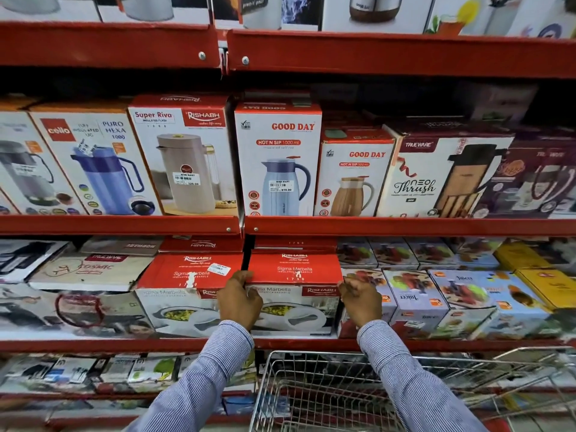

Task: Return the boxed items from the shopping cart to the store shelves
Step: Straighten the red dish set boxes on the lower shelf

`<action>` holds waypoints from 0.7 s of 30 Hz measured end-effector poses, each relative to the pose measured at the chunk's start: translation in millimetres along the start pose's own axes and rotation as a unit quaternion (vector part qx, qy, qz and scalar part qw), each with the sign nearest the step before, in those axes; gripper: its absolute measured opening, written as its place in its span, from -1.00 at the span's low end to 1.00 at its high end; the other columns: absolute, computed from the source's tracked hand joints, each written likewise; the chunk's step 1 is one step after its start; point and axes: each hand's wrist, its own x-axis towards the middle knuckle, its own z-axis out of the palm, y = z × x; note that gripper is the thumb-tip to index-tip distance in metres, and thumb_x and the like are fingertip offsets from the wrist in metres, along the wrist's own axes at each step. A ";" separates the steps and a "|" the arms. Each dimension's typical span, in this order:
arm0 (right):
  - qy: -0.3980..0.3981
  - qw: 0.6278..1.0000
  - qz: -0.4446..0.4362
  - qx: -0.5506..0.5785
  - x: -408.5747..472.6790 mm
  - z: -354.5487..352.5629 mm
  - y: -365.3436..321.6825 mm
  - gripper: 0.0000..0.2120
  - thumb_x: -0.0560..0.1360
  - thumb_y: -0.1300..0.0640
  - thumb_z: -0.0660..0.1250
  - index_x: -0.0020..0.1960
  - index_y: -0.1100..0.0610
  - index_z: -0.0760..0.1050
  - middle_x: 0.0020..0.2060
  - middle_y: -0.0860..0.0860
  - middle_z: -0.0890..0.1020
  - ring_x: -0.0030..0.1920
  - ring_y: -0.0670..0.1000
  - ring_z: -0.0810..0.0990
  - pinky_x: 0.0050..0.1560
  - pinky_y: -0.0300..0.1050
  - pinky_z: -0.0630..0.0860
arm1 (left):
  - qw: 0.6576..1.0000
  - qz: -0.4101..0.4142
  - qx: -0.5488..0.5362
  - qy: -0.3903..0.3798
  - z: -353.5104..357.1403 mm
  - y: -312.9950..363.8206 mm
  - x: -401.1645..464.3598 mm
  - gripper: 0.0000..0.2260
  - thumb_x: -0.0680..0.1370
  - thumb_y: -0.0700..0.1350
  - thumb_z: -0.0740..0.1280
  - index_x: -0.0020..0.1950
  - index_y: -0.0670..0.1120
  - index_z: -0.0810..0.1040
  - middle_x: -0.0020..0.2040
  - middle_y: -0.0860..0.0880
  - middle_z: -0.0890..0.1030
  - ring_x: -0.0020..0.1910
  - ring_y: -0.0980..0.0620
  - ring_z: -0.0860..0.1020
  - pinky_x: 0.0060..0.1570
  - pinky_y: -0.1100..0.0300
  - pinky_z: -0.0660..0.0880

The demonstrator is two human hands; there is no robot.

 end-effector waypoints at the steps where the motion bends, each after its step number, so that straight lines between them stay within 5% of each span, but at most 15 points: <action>1: -0.004 1.000 0.005 0.005 -1.7 -2.5 3.2 -0.77 0.52 0.15 0.33 0.13 0.20 0.63 -0.06 0.15 0.73 -0.09 0.06 0.66 0.14 -0.14 0.53 | 1.000 -0.001 0.000 0.002 1.5 -0.3 -3.6 -0.66 0.49 -0.34 0.29 0.23 -0.10 0.55 0.17 -0.12 0.67 -0.38 0.21 0.47 -0.39 0.36 0.40; 4: -0.007 1.000 0.008 0.015 -5.2 -3.3 10.7 -0.79 0.52 0.15 0.34 0.06 0.23 0.66 -0.09 0.18 0.74 -0.09 0.10 0.67 0.15 -0.07 0.55 | 1.000 -0.006 -0.005 0.006 2.2 -2.5 -8.9 -0.67 0.49 -0.35 0.31 0.22 -0.10 0.55 0.23 -0.11 0.65 -0.38 0.29 0.45 -0.46 0.48 0.30; 9: -0.009 1.000 0.011 0.025 -3.5 -2.5 6.7 -0.76 0.52 0.13 0.33 0.14 0.18 0.63 -0.05 0.14 0.74 -0.06 0.01 0.64 0.09 -0.24 0.45 | 0.999 -0.011 -0.032 0.019 -1.9 0.4 -7.3 -0.69 0.48 -0.31 0.36 0.20 -0.11 0.58 0.24 -0.13 0.64 -0.07 -0.02 0.65 -0.12 0.32 0.49; 14: -0.013 0.998 0.036 0.049 -3.9 -1.7 3.9 -0.74 0.51 0.13 0.35 0.15 0.21 0.62 0.00 0.16 0.72 0.04 0.10 0.66 0.08 -0.25 0.40 | 0.998 -0.011 -0.036 0.041 0.8 -1.9 -7.4 -0.69 0.49 -0.25 0.39 0.23 -0.16 0.57 0.18 -0.15 0.67 -0.22 0.11 0.57 -0.15 0.32 0.46; 18: -0.017 0.996 0.051 0.069 -3.4 -4.2 4.7 -0.65 0.48 -0.01 0.38 0.16 0.19 0.62 0.05 0.10 0.71 0.06 0.06 0.65 0.10 -0.27 0.40 | 0.998 -0.017 -0.026 0.056 3.5 -3.0 -4.5 -0.68 0.52 -0.14 0.39 0.25 -0.20 0.57 0.11 -0.18 0.70 -0.15 -0.05 0.68 -0.10 0.22 0.55; 21: -0.011 0.994 0.070 0.078 -1.4 -4.8 6.3 -0.69 0.47 -0.02 0.40 0.11 0.14 0.65 0.00 0.10 0.73 0.00 0.08 0.68 0.13 -0.19 0.49 | 0.998 -0.012 0.004 0.068 4.7 -2.8 -4.4 -0.73 0.54 -0.11 0.37 0.19 -0.20 0.63 0.01 -0.17 0.73 -0.35 0.03 0.57 -0.25 0.27 0.47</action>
